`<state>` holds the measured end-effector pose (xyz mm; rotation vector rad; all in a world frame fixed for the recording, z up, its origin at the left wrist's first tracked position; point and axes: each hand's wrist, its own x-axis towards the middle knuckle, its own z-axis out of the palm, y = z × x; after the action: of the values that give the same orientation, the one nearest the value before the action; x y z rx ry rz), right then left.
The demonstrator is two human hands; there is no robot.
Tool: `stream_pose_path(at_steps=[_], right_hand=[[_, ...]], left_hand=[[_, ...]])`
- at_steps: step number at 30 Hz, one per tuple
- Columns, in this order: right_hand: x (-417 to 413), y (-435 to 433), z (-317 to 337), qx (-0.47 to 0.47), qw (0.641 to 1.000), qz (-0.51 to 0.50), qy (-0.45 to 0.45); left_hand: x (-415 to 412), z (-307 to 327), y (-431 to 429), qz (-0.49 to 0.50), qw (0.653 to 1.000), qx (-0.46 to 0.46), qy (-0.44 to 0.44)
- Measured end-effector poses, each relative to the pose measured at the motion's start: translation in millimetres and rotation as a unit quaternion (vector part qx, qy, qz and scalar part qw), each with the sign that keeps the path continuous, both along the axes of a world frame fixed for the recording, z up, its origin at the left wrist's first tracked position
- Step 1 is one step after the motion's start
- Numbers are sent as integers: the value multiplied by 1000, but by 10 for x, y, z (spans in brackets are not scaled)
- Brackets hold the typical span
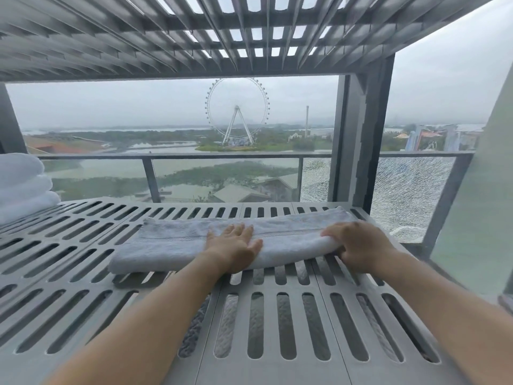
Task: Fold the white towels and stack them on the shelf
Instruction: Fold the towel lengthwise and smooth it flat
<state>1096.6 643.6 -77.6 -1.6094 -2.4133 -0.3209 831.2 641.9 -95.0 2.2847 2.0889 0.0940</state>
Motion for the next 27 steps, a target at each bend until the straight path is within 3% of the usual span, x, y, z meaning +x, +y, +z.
stream_pose_path(at_steps=[7, 10, 12, 16, 20, 27], right_hand=[[-8, -63, -79, -42, 996, -37, 64], [8, -68, 28, -118, 974, -32, 189], [-16, 4, 109, -115, 963, -44, 240], [-141, 175, 146, -46, 972, -124, 195], [-275, 282, 34, 6, 957, -242, 158], [-300, 372, 40, -99, 910, -390, 104]], left_hand=[[2, 13, 14, -3, 1000, -8, -2], [-17, 64, 54, -11, 1000, -30, 3], [-23, 86, 92, -19, 999, -28, 4], [4, 30, 138, -37, 999, 4, -20], [35, -24, 119, -95, 993, 56, -43], [31, -32, 102, -113, 992, 57, -18]])
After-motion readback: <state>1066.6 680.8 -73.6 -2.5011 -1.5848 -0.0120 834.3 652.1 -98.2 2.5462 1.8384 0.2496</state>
